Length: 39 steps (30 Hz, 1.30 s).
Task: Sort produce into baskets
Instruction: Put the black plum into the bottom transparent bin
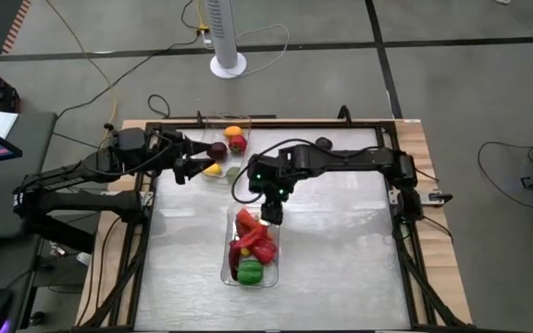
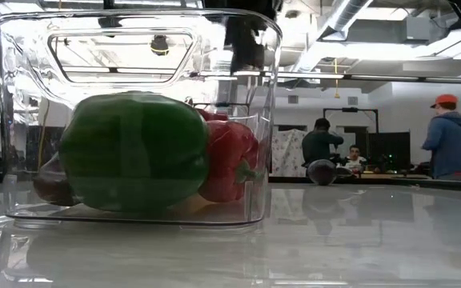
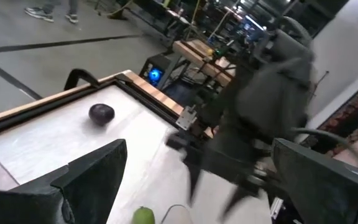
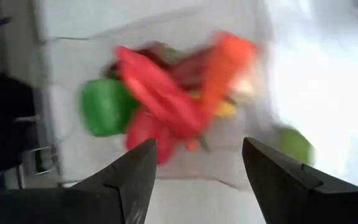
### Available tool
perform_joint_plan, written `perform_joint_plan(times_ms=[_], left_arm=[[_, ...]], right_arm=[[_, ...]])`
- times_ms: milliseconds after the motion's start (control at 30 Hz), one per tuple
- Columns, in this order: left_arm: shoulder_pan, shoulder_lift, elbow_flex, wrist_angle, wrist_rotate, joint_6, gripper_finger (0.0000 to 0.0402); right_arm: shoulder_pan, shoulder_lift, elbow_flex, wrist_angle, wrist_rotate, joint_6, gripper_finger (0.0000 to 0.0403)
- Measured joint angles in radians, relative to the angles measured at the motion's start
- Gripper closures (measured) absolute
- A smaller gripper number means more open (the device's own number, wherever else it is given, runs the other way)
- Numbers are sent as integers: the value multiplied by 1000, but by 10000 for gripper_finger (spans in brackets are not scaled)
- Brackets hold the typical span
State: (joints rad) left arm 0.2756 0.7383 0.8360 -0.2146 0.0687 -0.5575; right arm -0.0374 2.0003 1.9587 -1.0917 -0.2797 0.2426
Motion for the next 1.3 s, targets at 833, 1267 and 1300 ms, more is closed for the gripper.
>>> perform_joint_plan(times_ms=[833, 1267, 1300], left_arm=[[0, -34, 0, -9, 60, -66, 15], [0, -34, 0, -84, -10, -44, 15], [0, -34, 0, -84, -18, -38, 15]], right_arm=[[-491, 0, 0, -282, 544, -206, 137], [-713, 0, 0, -294, 372, -466, 99], [-719, 0, 0, -296, 374, -482, 87]])
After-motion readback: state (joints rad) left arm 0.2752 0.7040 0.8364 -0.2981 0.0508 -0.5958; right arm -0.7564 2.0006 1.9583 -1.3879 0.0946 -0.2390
